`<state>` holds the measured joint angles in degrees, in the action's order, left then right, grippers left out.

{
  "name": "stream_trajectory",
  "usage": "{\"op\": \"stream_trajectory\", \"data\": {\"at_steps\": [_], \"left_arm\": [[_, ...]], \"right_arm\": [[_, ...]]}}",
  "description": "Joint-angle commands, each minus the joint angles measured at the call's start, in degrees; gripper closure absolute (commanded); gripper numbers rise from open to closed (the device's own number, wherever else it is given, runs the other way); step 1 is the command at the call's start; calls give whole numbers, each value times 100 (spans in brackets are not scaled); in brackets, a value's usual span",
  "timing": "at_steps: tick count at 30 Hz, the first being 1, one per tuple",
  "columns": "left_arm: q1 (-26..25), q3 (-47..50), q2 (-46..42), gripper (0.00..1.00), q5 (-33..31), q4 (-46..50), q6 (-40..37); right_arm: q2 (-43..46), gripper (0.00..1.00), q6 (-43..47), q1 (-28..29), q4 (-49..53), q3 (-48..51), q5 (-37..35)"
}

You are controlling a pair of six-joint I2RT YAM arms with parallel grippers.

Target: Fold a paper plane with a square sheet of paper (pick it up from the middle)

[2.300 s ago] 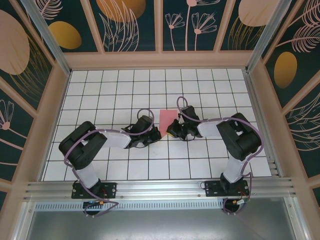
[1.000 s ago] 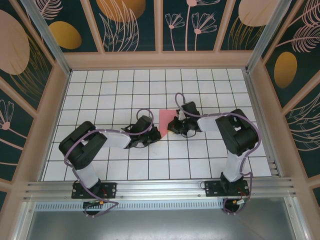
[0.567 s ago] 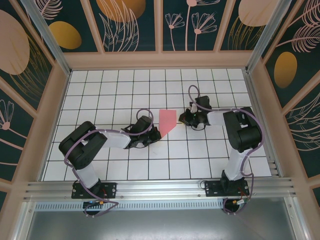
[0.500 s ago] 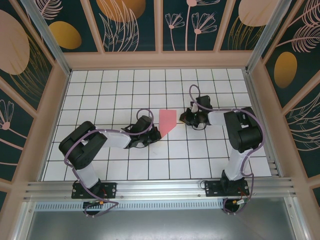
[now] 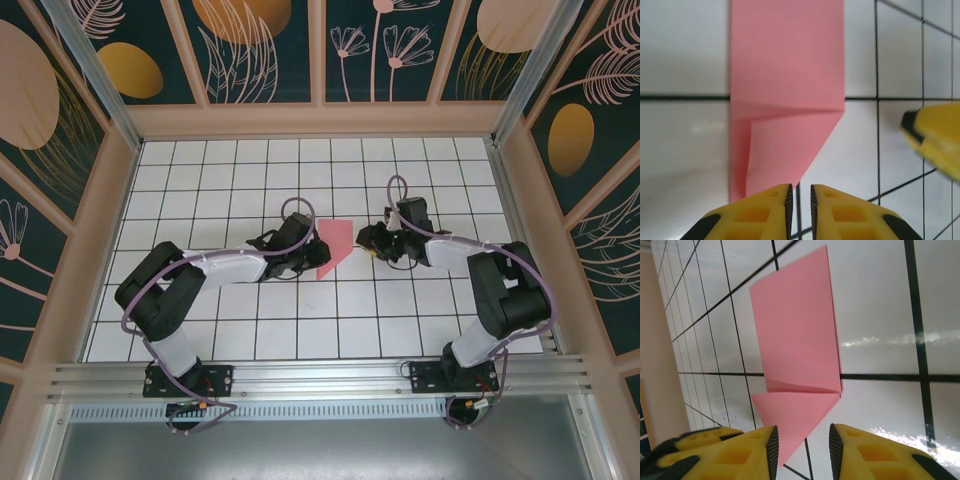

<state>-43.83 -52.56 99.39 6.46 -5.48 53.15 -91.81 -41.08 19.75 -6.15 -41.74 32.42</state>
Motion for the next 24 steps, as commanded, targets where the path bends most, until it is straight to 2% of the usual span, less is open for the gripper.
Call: {"op": "stream_trajectory", "data": {"at_steps": [1, 12, 16, 24], "left_arm": [[15, -283, 343, 82, -391, 345, -277], [14, -716, 950, 88, -833, 679, -251], [17, -703, 1046, 92, -823, 706, -235], [16, -591, 1020, 92, -783, 616, -153]], "right_arm": [[-111, 64, -177, 98, -204, 44, 13], [-699, 62, -167, 203, -236, -237, 93], [-861, 62, -152, 236, -263, -324, 158], [-1073, 63, -166, 275, -329, -475, 236]]}}
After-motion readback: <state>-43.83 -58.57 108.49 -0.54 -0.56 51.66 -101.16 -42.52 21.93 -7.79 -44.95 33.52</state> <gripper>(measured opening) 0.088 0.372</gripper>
